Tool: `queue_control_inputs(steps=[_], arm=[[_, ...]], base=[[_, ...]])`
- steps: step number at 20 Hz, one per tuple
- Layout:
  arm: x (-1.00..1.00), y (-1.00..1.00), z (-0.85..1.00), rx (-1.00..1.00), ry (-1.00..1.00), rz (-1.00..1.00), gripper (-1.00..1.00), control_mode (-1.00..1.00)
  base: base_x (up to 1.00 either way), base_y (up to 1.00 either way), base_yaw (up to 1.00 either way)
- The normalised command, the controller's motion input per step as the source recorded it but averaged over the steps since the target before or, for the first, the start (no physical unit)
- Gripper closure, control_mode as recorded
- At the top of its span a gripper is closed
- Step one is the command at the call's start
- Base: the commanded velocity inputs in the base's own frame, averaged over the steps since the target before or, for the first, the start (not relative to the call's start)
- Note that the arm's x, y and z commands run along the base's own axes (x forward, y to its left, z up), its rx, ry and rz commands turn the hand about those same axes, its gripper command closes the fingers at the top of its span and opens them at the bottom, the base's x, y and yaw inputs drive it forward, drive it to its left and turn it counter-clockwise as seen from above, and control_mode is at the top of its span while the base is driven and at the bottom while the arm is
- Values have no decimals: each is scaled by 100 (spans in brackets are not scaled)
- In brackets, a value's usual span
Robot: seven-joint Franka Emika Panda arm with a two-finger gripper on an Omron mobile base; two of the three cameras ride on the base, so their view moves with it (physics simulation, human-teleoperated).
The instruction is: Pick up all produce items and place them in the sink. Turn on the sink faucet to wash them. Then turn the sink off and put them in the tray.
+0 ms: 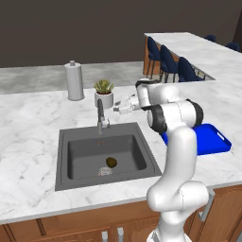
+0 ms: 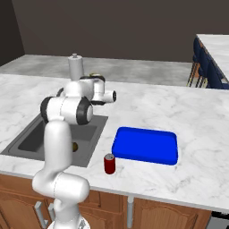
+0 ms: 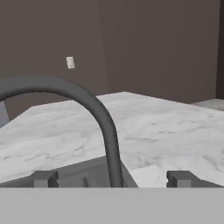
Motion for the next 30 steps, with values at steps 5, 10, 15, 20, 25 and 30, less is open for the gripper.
queue_control_inputs(steps=[5,10,15,20,25,30], arm=[[-77,-10,50,-4,-4,-2,-100,-100],[-86,-11,49,-4,-3,-7,-100,-100],[-88,-9,48,-4,-1,-10,-100,-100],[-92,-1,33,-5,0,-15,-100,-100],[-86,0,22,-7,4,-17,-100,-100],[-77,0,11,-6,11,-19,-100,-100]], base=[[0,0,0],[0,0,0],[0,0,0],[0,0,0],[0,0,0],[0,0,0]])
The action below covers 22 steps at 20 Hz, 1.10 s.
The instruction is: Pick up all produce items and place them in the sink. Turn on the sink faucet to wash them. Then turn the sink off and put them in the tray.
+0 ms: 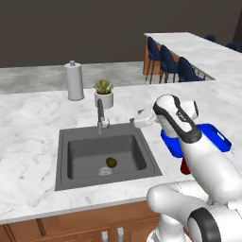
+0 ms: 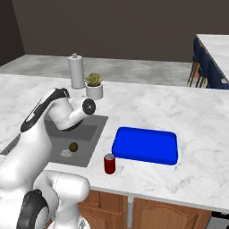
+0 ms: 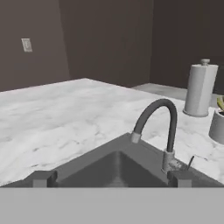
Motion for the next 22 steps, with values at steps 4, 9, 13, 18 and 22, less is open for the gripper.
queue_control_inputs(steps=[4,9,13,18,22], arm=[[-58,1,5,-8,20,-20,-100,-100],[-16,11,0,-10,33,-18,-100,-100],[-1,20,-4,-11,39,-15,-100,-100],[0,14,-20,-12,33,-11,-100,-100],[0,0,-28,-7,9,-2,-100,-100]], base=[[0,0,0],[0,0,0],[0,0,0],[0,0,0],[0,0,0]])
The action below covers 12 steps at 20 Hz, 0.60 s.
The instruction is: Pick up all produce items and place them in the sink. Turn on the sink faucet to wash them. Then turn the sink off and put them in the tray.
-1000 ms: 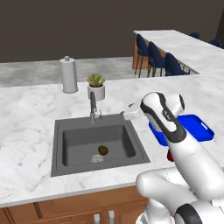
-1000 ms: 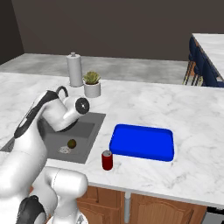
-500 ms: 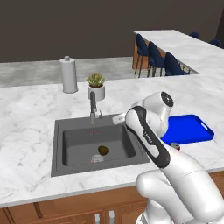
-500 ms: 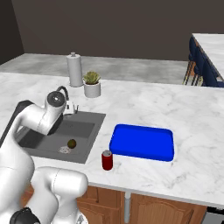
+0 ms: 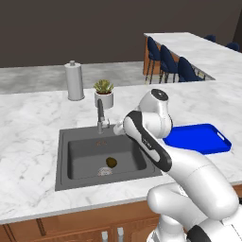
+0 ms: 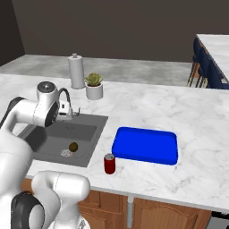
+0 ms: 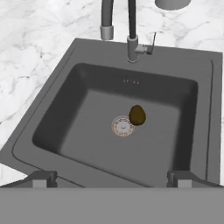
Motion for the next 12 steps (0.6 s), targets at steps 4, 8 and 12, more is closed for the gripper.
queue_control_inputs(steps=[4,8,12], arm=[[7,0,-33,-11,4,-2,-100,-100],[18,0,-32,-6,5,0,-100,-100],[20,0,-27,-2,0,0,-100,-100]], base=[[0,0,0],[0,0,0],[0,0,0]])
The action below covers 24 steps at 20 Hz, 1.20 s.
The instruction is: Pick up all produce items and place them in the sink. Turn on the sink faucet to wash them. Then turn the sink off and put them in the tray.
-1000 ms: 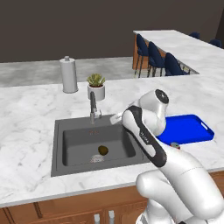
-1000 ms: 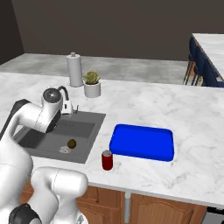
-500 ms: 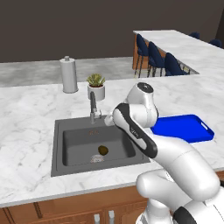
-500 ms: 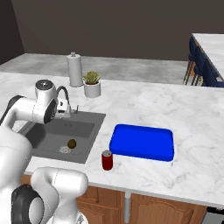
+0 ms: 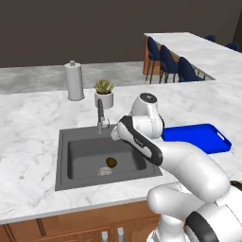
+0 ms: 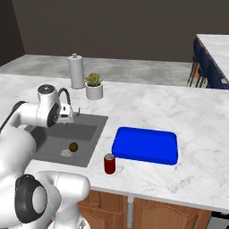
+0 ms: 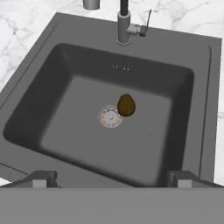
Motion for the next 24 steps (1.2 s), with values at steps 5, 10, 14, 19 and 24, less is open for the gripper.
queue_control_inputs(steps=[5,10,14,19,24], arm=[[24,0,-21,0,0,0,-100,-100],[22,0,-31,0,1,0,-100,-100],[27,0,-37,-2,5,0,-100,-100],[29,0,-39,-3,3,0,-100,-100],[31,0,-40,-3,2,0,-100,-100]], base=[[0,0,0],[0,0,0],[0,0,0],[0,0,0],[0,0,0]])
